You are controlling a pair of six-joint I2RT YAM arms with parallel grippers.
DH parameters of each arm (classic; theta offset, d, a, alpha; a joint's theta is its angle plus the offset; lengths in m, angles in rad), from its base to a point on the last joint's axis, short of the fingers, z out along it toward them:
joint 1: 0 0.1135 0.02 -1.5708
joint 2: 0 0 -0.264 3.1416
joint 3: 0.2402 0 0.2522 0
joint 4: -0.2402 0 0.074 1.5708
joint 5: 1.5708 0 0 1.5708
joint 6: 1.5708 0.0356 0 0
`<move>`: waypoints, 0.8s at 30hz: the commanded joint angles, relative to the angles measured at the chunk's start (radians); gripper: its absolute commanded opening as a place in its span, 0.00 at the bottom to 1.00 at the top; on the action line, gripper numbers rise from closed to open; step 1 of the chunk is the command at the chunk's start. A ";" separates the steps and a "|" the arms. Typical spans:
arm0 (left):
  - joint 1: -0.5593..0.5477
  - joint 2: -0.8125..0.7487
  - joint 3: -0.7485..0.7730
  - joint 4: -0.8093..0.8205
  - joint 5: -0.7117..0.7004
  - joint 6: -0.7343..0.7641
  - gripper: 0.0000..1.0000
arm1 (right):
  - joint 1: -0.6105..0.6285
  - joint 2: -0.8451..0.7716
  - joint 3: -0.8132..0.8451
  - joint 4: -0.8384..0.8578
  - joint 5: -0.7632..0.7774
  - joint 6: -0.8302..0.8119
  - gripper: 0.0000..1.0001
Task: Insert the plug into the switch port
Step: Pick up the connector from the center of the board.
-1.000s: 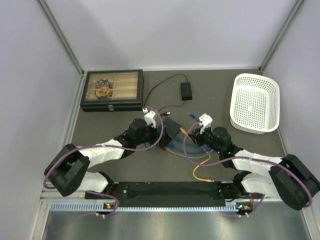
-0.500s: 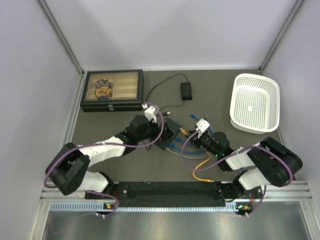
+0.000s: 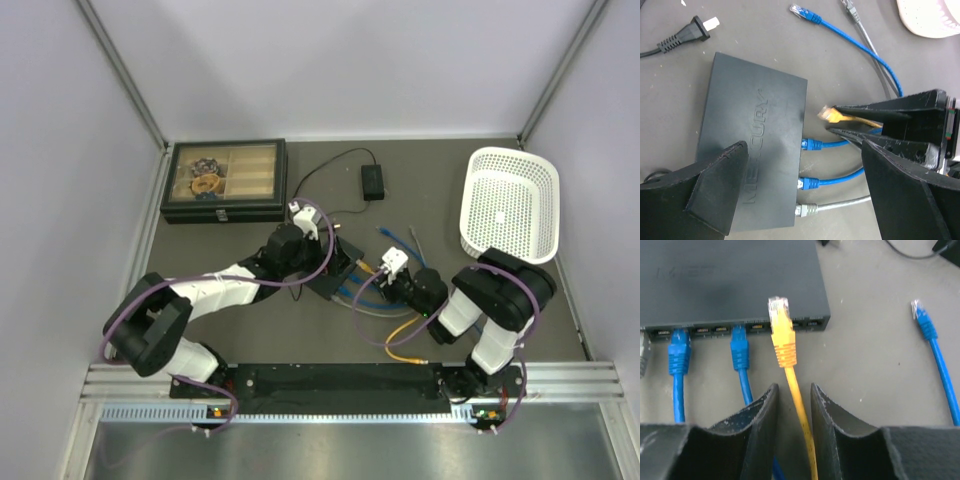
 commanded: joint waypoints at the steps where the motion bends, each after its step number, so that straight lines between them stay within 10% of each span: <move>1: 0.007 0.013 0.044 0.017 -0.014 0.000 0.99 | 0.027 0.030 0.012 0.310 -0.004 -0.029 0.32; 13: 0.013 0.033 0.052 0.014 -0.005 0.000 0.99 | 0.050 0.041 0.065 0.312 0.015 -0.060 0.30; 24: 0.023 0.035 0.021 0.140 0.076 -0.008 0.98 | 0.052 -0.059 0.056 0.250 -0.042 0.005 0.00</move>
